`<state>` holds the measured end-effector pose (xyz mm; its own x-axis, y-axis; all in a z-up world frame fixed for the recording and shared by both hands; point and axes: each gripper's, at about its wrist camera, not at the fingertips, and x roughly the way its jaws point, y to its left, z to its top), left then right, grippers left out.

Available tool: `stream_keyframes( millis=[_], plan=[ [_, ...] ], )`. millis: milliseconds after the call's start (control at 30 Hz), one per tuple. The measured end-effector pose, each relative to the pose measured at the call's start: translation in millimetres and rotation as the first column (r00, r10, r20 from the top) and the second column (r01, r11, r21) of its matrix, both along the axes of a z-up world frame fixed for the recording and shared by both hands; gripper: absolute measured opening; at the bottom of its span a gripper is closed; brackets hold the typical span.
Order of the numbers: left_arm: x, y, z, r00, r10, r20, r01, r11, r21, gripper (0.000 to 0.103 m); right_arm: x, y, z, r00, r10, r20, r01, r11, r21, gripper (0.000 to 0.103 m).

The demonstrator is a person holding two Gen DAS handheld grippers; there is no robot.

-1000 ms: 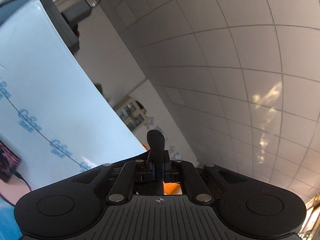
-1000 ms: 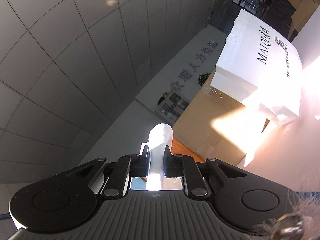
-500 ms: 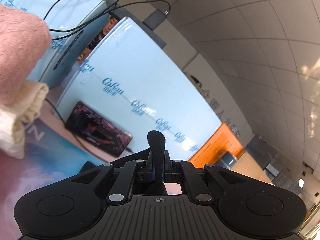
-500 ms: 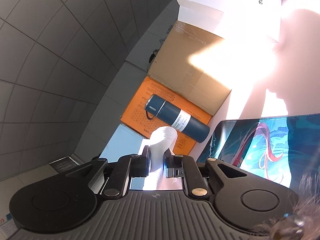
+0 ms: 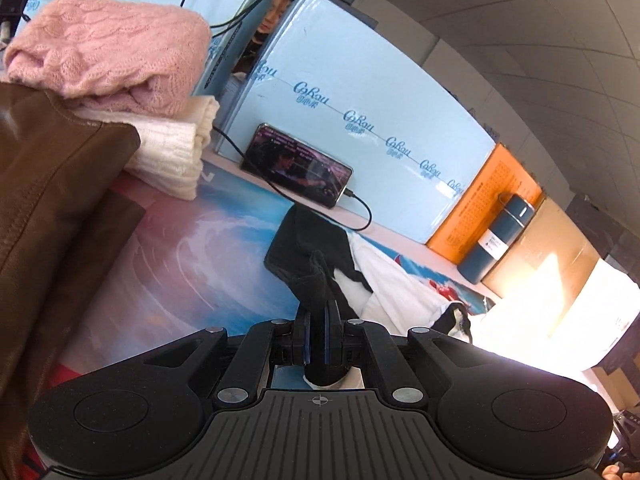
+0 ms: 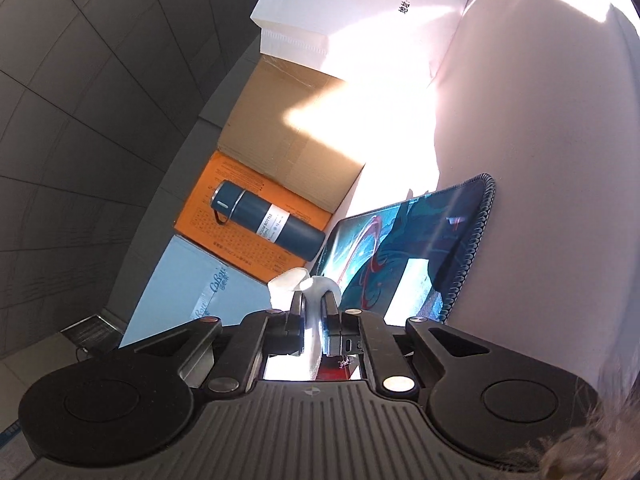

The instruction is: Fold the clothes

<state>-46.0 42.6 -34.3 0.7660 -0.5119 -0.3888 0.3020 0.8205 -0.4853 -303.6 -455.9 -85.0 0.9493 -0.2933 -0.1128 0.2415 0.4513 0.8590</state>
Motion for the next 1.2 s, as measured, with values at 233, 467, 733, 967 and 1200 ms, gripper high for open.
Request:
stream_keyframes(
  millis=[233, 467, 733, 967, 1200],
  plan=[
    [-16.0, -0.7, 14.5, 0.983, 0.132, 0.124, -0.152, 0.974, 0.169, 0.023, -16.3, 10.7, 15.2, 0.992, -0.100, -0.075, 0.087, 0.982, -0.166, 0.014],
    [-39.6, -68.2, 30.8, 0.877, -0.280, 0.391, 0.063, 0.872, 0.485, 0.072, 18.1, 37.1, 32.3, 0.994, 0.047, -0.102, -0.074, 0.959, -0.273, 0.057],
    [-53.4, -168.9, -4.8, 0.693, -0.674, 0.258, 0.199, 0.522, 0.829, 0.073, 113.1, 82.0, 42.2, 0.927, 0.322, -0.192, -0.364, 0.898, -0.250, 0.071],
    [-48.0, -189.5, -16.6, 0.696, -0.689, 0.201, 0.235, 0.484, 0.843, 0.073, 182.9, 110.5, 45.6, 0.829, 0.467, -0.309, -0.541, 0.810, -0.228, 0.072],
    [-28.9, -182.6, -11.1, 0.702, -0.699, 0.138, 0.402, 0.548, 0.733, 0.024, 190.5, 106.4, 47.1, 0.806, 0.399, -0.436, -0.549, 0.779, -0.303, 0.008]
  ],
)
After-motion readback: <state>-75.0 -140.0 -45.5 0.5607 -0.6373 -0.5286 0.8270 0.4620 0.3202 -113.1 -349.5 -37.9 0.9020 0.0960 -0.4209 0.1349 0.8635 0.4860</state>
